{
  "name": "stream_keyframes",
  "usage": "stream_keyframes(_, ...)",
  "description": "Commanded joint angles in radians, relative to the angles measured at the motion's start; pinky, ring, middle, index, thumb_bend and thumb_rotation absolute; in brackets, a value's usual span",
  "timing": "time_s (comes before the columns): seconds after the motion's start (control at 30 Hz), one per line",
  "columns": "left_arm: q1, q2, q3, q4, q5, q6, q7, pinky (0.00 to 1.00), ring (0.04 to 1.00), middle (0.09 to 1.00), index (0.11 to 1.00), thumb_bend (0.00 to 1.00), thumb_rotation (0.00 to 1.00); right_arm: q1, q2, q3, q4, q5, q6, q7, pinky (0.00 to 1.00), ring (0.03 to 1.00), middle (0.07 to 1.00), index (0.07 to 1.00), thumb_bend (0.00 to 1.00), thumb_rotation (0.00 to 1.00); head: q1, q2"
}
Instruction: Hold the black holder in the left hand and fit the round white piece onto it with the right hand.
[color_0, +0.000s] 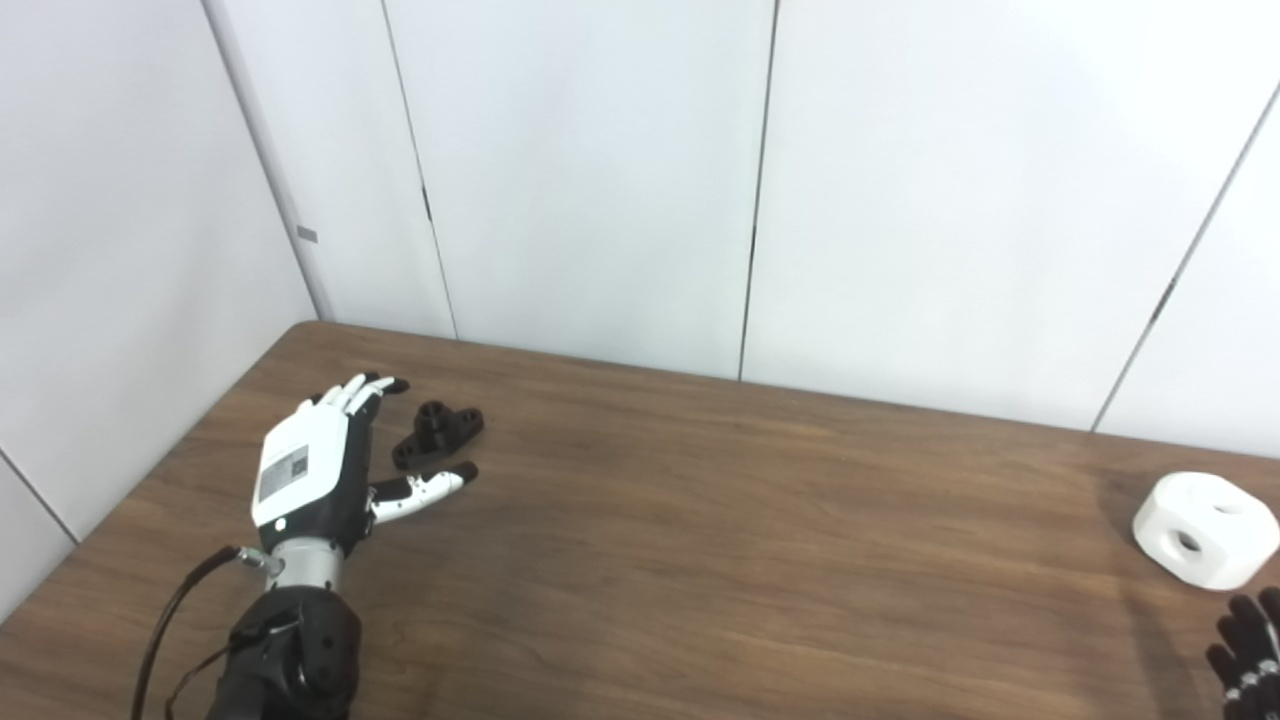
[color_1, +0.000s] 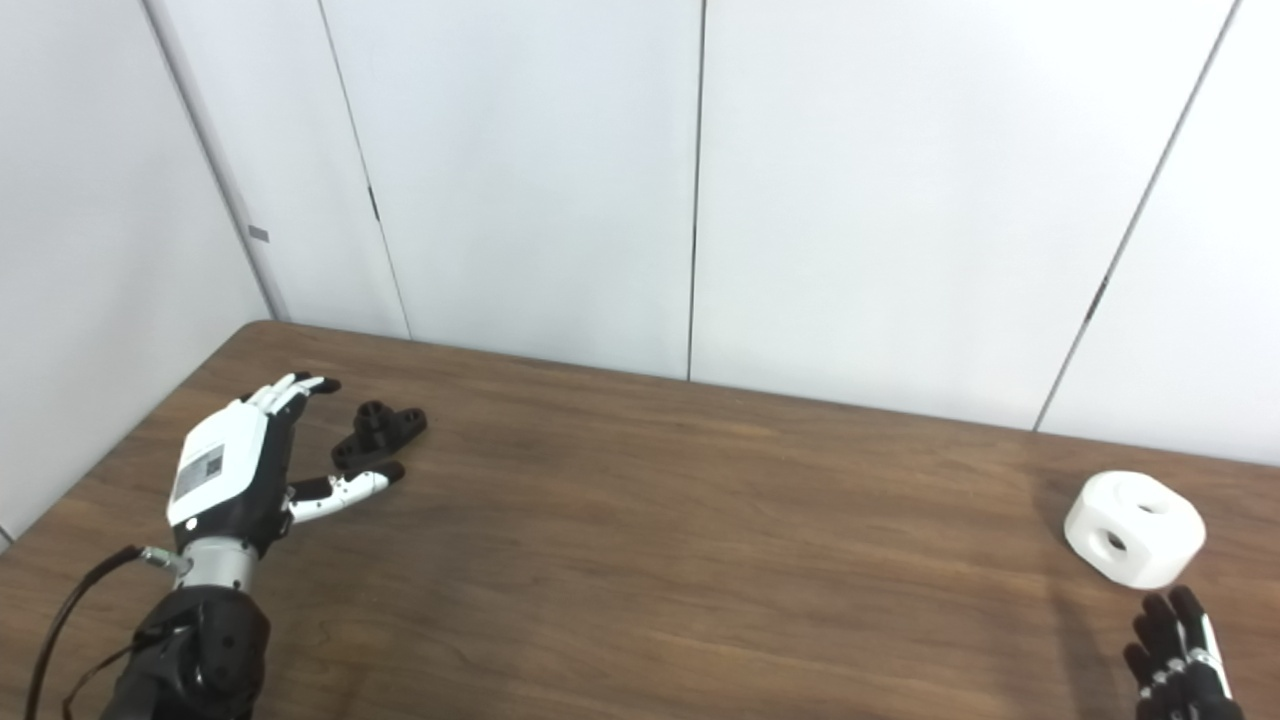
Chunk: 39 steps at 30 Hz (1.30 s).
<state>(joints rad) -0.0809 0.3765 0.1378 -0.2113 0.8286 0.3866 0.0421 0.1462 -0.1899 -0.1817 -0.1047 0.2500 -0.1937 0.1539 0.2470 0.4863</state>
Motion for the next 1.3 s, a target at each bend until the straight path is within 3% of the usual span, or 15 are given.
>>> stream_keyframes(0.0, -0.053, 0.042, 0.014, 0.009, 0.019, 0.002, 0.035, 0.99, 0.944, 0.921, 0.831, 0.91, 0.43, 0.026, 0.02, 0.004, 0.043, 0.006, -0.014, -0.003, 1.0, 0.999, 0.981, 1.0, 0.55, 1.0, 0.0, 0.001)
stream_keyframes(0.23, -0.102, 0.085, -0.013, 0.146, 0.03, 0.003, 0.053, 0.97, 0.938, 0.916, 0.822, 0.9, 0.43, 0.028, 0.024, 0.007, 0.035, 0.001, -0.003, -0.011, 1.0, 1.0, 0.977, 1.0, 0.57, 1.0, -0.006, 0.001)
stream_keyframes(0.53, -0.171, 0.096, -0.036, 0.338, -0.014, -0.04, 0.151, 0.93, 0.915, 0.889, 0.786, 0.91, 0.41, 0.034, 0.027, 0.012, 0.025, 0.0, -0.005, -0.009, 1.0, 1.0, 0.978, 1.0, 0.52, 1.0, -0.016, 0.006)
stream_keyframes(0.9, -0.252, 0.103, -0.065, 0.475, -0.111, -0.035, 0.146, 0.95, 0.927, 0.891, 0.757, 0.89, 0.45, 0.038, 0.03, 0.013, 0.014, -0.005, 0.006, -0.016, 1.0, 1.0, 0.975, 1.0, 0.56, 1.0, -0.022, 0.006)
stream_keyframes(1.27, -0.297, 0.115, -0.09, 0.531, -0.182, -0.005, 0.104, 0.94, 0.925, 0.884, 0.735, 0.86, 0.4, 0.039, 0.035, 0.013, 0.011, -0.017, 0.019, -0.025, 1.0, 1.0, 0.977, 1.0, 0.56, 1.0, -0.025, 0.006)
